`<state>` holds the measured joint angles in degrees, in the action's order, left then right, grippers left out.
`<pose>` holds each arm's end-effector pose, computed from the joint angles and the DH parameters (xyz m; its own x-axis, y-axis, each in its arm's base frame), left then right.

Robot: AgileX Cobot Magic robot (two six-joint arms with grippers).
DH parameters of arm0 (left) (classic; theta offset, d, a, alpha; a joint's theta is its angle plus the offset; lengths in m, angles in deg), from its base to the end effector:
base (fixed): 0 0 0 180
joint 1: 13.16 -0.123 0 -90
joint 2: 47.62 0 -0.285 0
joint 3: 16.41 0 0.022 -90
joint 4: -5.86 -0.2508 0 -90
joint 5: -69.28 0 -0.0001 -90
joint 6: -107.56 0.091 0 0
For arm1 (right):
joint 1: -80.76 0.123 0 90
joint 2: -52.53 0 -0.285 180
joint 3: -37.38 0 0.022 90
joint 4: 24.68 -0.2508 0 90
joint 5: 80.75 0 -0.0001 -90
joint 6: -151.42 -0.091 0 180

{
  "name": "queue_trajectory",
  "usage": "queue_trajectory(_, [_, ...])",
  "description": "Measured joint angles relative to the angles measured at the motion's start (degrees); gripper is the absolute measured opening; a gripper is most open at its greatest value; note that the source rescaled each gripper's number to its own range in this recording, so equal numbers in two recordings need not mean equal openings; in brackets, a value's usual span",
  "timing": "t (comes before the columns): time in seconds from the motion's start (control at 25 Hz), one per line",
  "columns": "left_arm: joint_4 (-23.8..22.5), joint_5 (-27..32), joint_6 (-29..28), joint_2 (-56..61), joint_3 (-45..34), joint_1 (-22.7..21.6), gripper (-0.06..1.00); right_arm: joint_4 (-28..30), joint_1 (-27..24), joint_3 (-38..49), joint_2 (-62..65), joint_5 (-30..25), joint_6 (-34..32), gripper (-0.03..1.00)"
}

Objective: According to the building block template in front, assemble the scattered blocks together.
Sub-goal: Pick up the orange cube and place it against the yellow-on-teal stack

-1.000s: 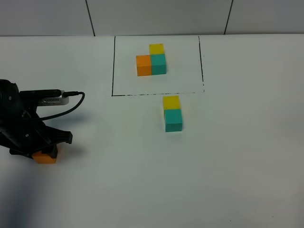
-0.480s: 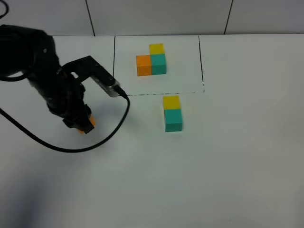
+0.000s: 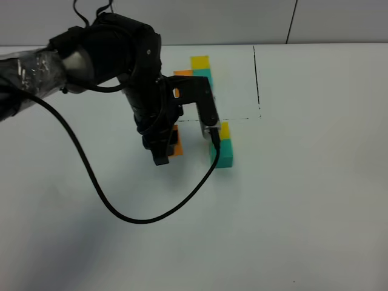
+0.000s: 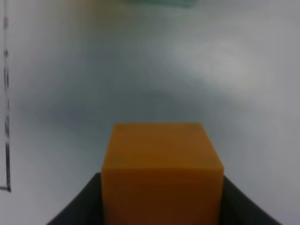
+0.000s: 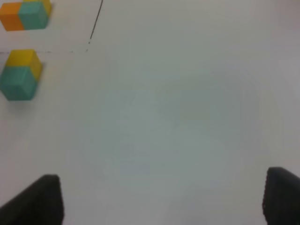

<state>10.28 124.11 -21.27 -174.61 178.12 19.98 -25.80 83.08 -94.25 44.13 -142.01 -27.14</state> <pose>0.3583 -0.2408 0.1866 -0.1216 0.9737 -0.1924 0.9811 0.1473 0.1255 -0.0040 0.0014 0.2776 -0.4685 -0.0347 -0.8828 -0.0630 0.9980 -0.0058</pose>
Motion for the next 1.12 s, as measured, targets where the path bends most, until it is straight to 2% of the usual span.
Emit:
queue_trajectory(0.28, [0.0,0.7,5.1,-6.1,3.5,1.5,0.00,0.0,0.0,0.0,0.0,0.0,0.0,0.73])
queue_trajectory(1.12, [0.0,-7.2,7.0,-10.2,4.1,2.4,0.00,0.0,0.0,0.0,0.0,0.0,0.0,0.73])
